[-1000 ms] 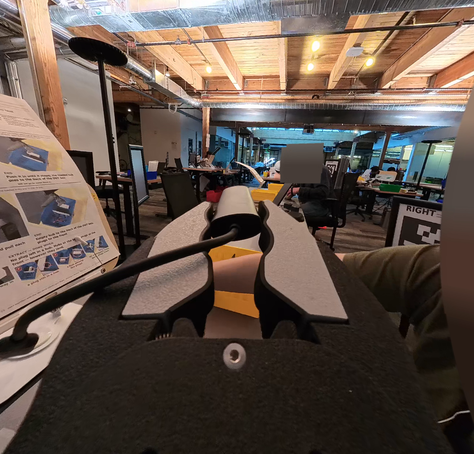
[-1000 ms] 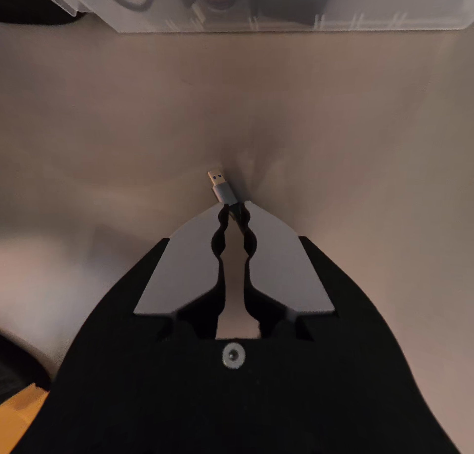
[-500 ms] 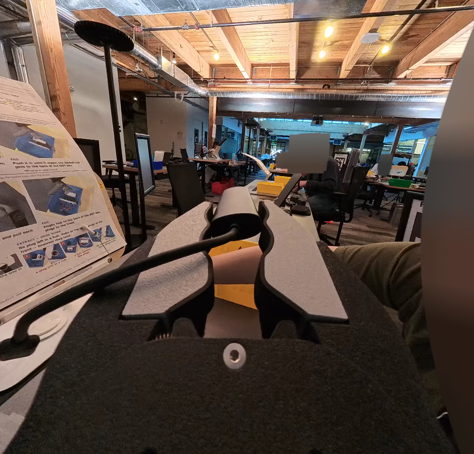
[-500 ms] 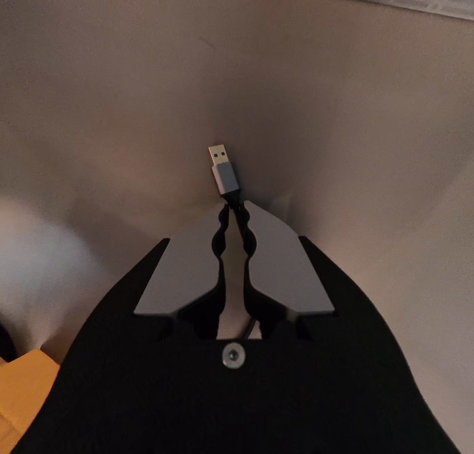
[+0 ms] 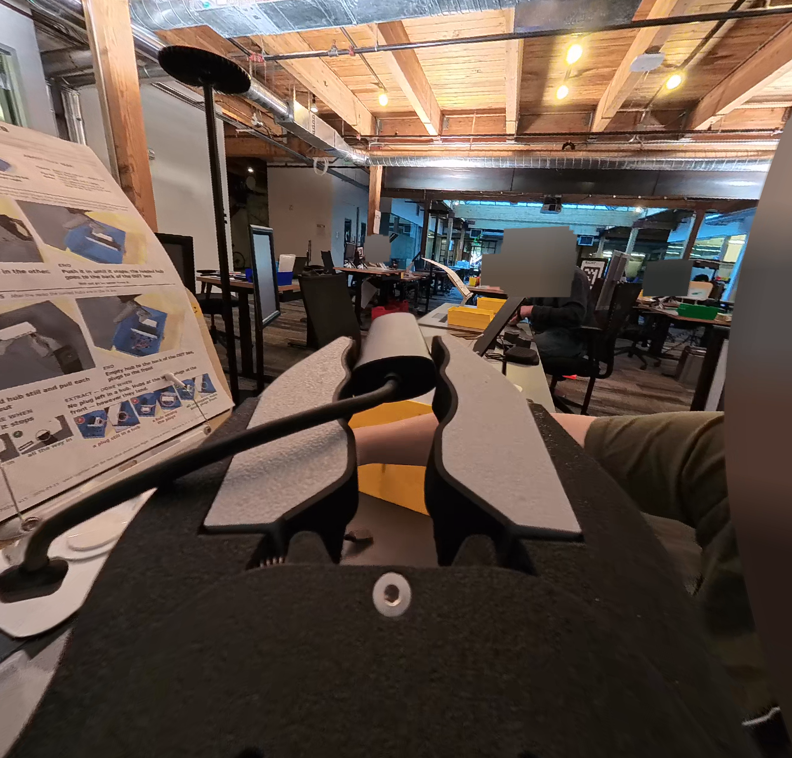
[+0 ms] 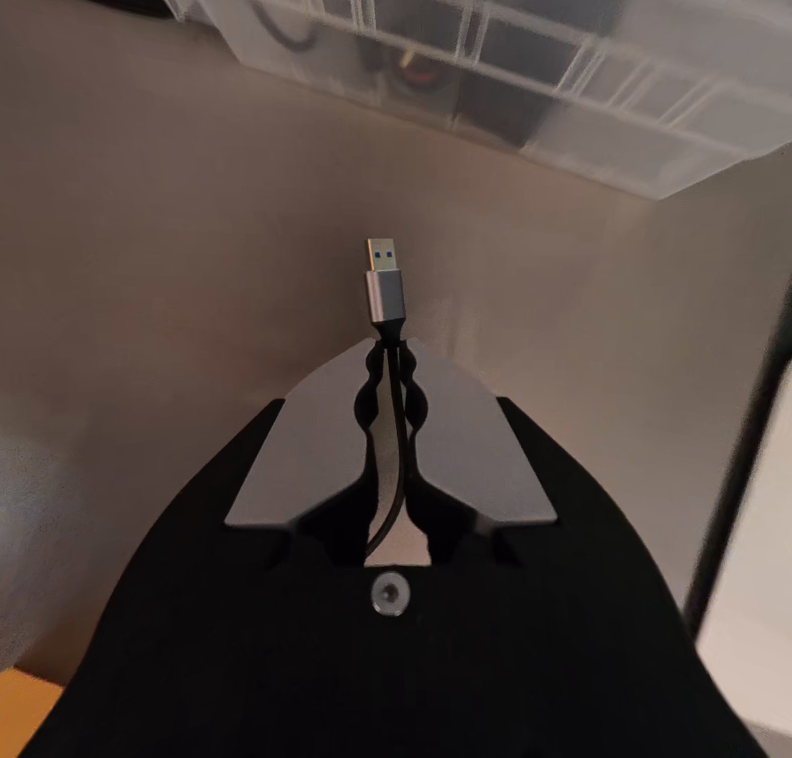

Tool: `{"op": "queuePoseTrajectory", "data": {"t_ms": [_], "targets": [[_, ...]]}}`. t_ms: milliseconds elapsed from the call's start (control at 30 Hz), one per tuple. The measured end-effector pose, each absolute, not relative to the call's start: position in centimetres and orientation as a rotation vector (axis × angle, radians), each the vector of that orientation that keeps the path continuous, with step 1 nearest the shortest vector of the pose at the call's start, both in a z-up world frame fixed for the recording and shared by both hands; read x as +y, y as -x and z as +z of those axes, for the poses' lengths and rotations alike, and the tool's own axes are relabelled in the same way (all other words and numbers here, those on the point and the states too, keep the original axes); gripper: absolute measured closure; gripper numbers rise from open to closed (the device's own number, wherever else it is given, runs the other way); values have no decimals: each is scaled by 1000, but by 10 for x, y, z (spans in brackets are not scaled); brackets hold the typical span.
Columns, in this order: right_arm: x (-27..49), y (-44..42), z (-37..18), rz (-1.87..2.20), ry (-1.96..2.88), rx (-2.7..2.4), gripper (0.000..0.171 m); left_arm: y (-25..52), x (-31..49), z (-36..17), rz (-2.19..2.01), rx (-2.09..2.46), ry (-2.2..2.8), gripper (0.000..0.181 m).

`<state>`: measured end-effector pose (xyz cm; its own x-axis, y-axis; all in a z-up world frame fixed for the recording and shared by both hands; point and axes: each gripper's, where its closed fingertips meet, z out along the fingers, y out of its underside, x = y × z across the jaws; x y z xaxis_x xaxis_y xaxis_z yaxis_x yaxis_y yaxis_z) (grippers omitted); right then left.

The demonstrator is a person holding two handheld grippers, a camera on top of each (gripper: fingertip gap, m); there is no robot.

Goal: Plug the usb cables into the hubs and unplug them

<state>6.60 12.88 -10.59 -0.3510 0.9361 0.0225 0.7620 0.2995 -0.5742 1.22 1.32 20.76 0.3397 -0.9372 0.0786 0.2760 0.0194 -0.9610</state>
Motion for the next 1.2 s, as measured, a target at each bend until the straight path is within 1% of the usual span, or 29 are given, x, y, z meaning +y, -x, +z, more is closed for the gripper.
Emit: {"op": "queuePoseTrajectory", "data": {"t_ms": [100, 267, 500, 700, 833, 933, 1067, 1200], "targets": [[129, -72, -69, 570, 1477, -2044, 163, -7, 20, 209, -1014, 694, 1172, 149], [106, -91, -9, 402, 1394, -1810, 163, -11, 35, 204, -867, 650, 1184, 149], [78, -118, 57, 372, 1352, -1465, 164, -45, 51, 179, -799, 687, 1241, 149], [85, -147, 69, 227, 1420, -1331, 164, -60, 57, 167, -722, 707, 1268, 149], [74, -157, 84, 212, 1426, -1277, 163, -65, 62, 162, -650, 698, 1263, 149], [69, -161, 91, 103, 1441, -1258, 163, -75, 68, 150, -559, 716, 1279, 149], [66, -158, 85, 55, 1516, -1248, 163, -89, 74, 135, -480, 734, 1308, 149], [74, -161, 61, 70, 1646, -1263, 164, -96, 78, 125, -391, 753, 1318, 149]]}}
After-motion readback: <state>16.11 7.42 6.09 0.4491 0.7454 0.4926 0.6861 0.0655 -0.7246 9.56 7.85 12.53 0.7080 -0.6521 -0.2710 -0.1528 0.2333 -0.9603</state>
